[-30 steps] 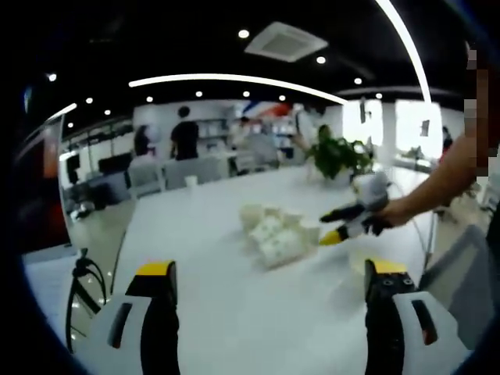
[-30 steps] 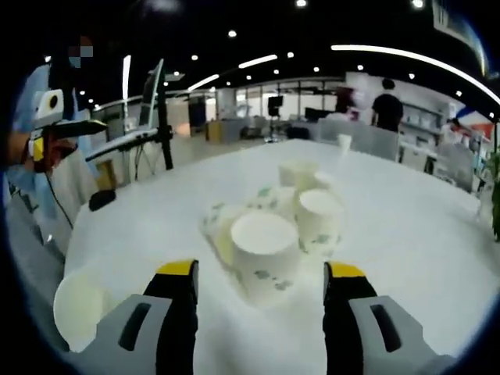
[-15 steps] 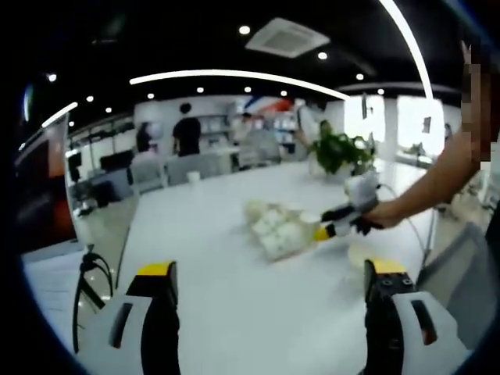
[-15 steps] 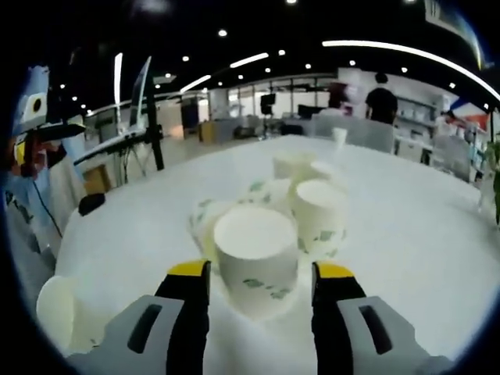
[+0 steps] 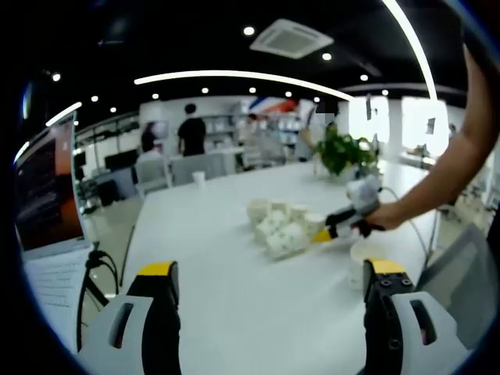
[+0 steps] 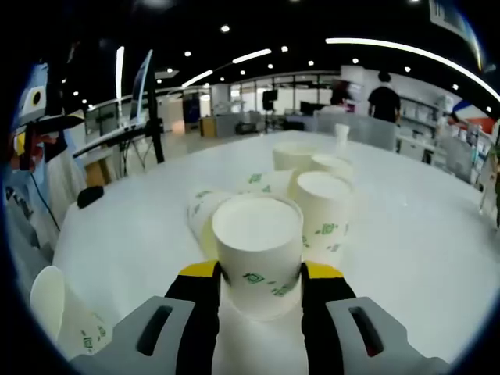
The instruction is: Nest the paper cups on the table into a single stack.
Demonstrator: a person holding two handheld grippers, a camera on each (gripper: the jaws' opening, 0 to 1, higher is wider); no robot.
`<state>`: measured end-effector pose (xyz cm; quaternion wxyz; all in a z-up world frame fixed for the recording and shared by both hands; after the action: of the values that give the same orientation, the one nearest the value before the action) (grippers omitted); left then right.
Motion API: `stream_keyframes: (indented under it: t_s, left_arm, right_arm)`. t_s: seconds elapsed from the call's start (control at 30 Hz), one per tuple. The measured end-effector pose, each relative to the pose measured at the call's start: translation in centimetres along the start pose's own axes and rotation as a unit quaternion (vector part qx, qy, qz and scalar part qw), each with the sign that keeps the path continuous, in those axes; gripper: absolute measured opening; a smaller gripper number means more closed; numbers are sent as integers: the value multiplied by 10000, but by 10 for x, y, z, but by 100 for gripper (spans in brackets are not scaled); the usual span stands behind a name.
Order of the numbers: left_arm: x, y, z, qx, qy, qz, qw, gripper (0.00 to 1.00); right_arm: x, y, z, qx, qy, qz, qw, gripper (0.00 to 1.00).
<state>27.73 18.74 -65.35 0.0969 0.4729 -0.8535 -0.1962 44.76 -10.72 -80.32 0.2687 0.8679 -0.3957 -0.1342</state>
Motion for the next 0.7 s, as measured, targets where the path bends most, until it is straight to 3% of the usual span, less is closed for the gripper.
stream_keyframes:
  t_s: [0.43, 0.7]
  left_arm:
    - [0, -3, -9, 98, -11, 40, 9999, 96]
    - [0, -4, -13, 199, 127, 82, 9997, 97]
  right_arm:
    - [0, 10, -1, 41, -98, -98, 9999, 37]
    - [-6, 29, -10, 34, -121, -164, 9998, 36]
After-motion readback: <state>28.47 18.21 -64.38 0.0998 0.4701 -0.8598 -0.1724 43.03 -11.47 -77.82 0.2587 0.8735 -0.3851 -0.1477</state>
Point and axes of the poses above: the point that each gripper's makers call its tool centre point, and the gripper's own axes: y roughly backward along the fingers, x roughly to its right, z roughly out of its underside, the point moved 5 cm from there along y, roughly backward along the fingers, and after that the axes turned 8 degrees about -x, right-handed, at the moved point
